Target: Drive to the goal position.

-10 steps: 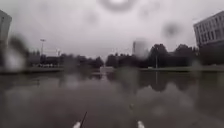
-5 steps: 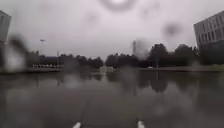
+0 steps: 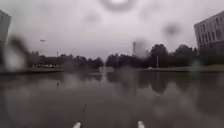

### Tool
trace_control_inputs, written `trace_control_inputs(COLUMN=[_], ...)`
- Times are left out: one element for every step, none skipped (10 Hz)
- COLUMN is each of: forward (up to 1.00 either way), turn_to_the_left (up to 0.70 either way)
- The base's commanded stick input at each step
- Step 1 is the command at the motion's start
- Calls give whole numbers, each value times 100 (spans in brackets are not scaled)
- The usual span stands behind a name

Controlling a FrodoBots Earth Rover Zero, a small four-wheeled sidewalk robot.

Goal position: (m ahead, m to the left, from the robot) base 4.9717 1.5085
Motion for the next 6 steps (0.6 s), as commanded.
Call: trace_control_inputs(forward=[70, 70, 70, 70, 70, 70], turn_to_the_left=[1, 1, 1, 1, 1, 1])
